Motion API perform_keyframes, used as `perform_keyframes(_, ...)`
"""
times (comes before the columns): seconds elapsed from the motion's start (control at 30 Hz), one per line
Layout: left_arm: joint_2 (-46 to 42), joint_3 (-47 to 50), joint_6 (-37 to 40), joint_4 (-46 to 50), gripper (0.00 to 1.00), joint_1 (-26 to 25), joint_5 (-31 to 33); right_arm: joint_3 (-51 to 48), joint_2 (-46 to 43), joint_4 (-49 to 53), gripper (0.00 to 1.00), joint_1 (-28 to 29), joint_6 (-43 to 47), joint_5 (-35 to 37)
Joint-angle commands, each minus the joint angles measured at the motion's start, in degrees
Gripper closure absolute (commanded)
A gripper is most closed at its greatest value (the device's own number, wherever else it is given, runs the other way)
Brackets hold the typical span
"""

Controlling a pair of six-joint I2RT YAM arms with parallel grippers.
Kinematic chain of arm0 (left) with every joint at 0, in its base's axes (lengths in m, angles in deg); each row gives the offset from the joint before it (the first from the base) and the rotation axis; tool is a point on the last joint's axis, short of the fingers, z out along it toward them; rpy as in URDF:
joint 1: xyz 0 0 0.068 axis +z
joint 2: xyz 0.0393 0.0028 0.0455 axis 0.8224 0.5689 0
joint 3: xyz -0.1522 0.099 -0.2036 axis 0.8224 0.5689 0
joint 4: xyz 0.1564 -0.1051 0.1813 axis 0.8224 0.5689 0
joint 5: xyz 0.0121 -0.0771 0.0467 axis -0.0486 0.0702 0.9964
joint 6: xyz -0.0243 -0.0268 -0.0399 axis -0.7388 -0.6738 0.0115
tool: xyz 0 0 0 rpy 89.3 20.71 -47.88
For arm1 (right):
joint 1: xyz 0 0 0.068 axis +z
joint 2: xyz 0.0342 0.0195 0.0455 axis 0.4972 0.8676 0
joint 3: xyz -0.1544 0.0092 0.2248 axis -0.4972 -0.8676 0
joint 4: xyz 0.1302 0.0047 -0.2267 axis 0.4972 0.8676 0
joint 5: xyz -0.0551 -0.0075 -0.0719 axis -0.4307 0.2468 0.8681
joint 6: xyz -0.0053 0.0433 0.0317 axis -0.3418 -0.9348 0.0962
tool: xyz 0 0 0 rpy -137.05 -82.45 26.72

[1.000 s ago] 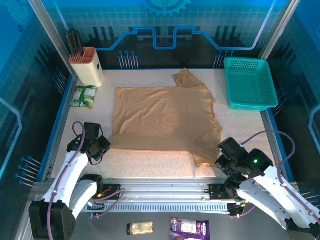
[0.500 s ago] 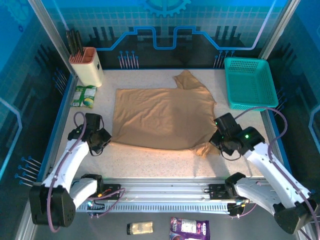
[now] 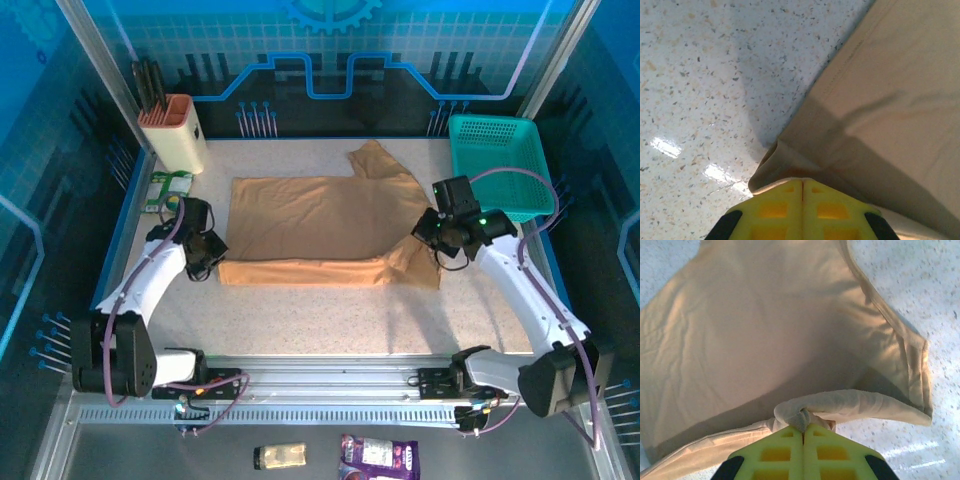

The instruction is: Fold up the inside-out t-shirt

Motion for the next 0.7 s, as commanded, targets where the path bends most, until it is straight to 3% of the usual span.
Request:
perform_keyframes(0.0,2.22,-2.08,1.86,-1.7,1.0,-0.04,0.96,3.12,2.46,-3.45,1.0,-1.38,3.32,0.0)
perform_keyframes(0.67,11.76,-9.52,4.12,-4.61,1.0,0.01,2.46,8.95,13.92,-7.64,1.0,-5.14,9.2,-0.72)
